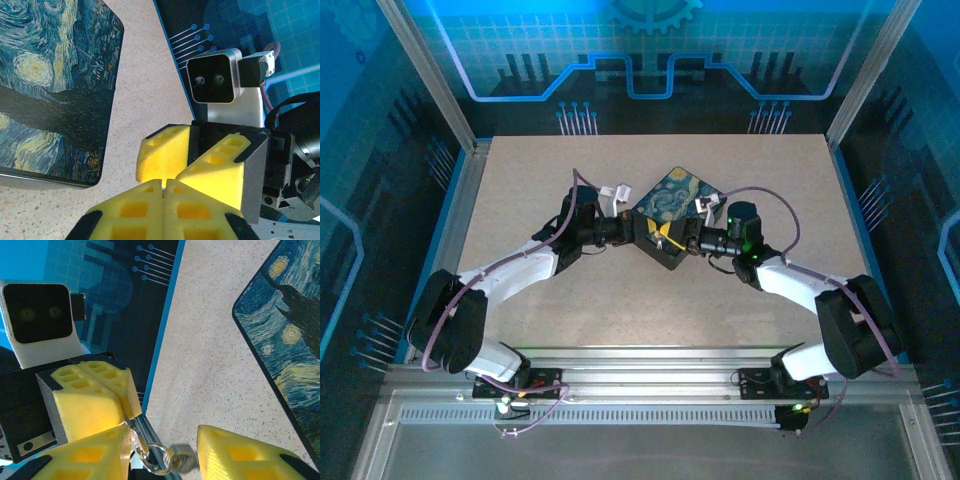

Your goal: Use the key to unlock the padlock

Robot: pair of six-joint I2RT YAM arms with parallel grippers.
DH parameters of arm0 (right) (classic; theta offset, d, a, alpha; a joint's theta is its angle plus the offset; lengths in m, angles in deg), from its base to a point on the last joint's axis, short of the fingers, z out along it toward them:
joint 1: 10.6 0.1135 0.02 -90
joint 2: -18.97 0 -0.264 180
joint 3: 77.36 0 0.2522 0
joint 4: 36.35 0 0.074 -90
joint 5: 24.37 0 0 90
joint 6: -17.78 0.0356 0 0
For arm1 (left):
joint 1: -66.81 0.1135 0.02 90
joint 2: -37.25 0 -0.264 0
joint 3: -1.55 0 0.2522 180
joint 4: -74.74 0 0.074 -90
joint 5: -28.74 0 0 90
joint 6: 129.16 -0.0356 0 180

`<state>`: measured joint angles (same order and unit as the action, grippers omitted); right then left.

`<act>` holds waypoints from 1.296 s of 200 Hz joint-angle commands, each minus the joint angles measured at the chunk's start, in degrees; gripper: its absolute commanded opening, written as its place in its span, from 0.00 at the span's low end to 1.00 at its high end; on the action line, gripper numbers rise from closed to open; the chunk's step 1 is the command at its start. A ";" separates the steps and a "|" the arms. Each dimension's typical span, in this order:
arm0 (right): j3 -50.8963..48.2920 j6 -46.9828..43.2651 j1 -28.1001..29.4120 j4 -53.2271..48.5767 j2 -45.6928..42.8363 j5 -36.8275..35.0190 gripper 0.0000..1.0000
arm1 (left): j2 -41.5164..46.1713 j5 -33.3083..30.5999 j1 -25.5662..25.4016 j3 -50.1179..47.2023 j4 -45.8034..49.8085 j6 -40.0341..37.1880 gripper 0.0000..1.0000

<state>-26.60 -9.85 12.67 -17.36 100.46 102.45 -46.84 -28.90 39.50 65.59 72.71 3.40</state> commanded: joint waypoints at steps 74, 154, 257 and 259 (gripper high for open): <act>0.12 4.14 2.39 8.69 1.50 1.22 0.30 | -0.40 1.52 1.30 -1.61 -5.22 3.31 0.00; 0.68 6.92 2.92 13.13 3.06 2.29 0.19 | -0.57 2.82 1.96 -2.78 -8.62 5.53 0.00; -0.76 6.18 2.92 15.12 -0.97 -0.30 0.00 | -1.61 3.26 2.09 -3.49 -11.62 7.05 0.00; -0.78 6.08 2.92 14.94 -1.16 -0.38 0.00 | -1.67 3.24 2.09 -3.49 -11.54 7.01 0.00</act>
<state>-27.00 -2.97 14.64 -6.10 102.36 103.06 -47.46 -26.50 41.54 63.34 62.64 10.13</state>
